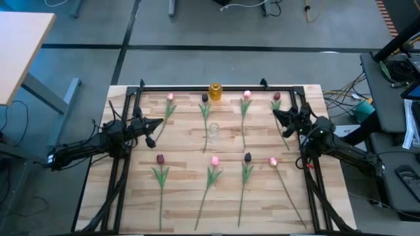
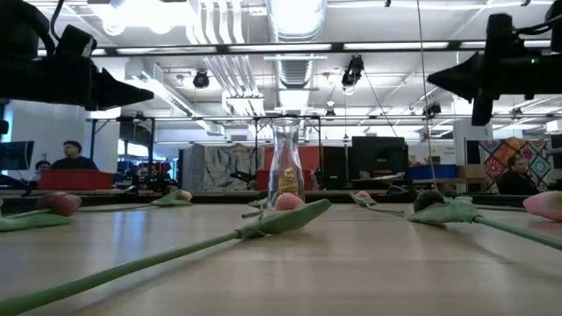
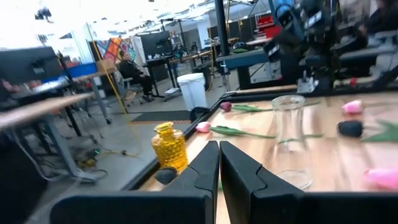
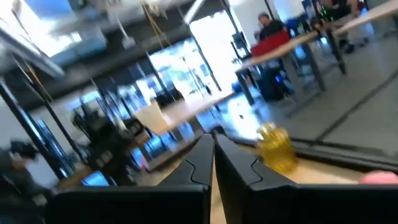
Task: Sort flowers into vase by color
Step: Put the top red flower into the yellow transparent vase
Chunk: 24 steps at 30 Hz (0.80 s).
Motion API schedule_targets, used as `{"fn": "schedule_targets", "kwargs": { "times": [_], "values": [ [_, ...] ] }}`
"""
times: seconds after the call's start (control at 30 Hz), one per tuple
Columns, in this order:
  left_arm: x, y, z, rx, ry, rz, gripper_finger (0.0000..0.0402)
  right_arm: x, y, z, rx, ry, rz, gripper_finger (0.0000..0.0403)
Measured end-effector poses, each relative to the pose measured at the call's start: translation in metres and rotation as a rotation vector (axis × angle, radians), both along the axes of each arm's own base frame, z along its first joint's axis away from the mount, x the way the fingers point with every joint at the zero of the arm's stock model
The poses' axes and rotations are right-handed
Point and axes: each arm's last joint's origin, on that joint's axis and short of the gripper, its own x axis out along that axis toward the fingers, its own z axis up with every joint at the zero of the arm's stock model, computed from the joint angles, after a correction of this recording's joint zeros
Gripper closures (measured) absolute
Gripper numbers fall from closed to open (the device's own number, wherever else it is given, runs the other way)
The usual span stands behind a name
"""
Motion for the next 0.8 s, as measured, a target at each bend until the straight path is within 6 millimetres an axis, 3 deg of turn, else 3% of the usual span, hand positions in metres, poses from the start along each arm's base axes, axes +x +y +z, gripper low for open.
{"fn": "schedule_targets", "kwargs": {
  "times": [0.33,0.43,0.57,0.8],
  "values": [
    [0.000,0.000,0.000,0.010,0.006,0.000,0.0402,-0.001,-0.005,0.002,0.072,-0.057,-0.143,0.0394],
    [0.000,0.000,0.000,0.010,0.006,0.000,0.0402,0.003,-0.009,-0.008,0.200,-0.020,-0.211,0.0394],
    [0.000,0.000,0.000,-0.017,-0.010,-0.002,0.0402,0.008,-0.013,-0.016,0.339,0.144,-0.265,0.0390],
    [0.000,0.000,0.001,-0.205,-0.105,-0.012,0.0402,0.027,-0.023,0.007,0.507,0.590,-0.324,0.0379]
  ]
}}
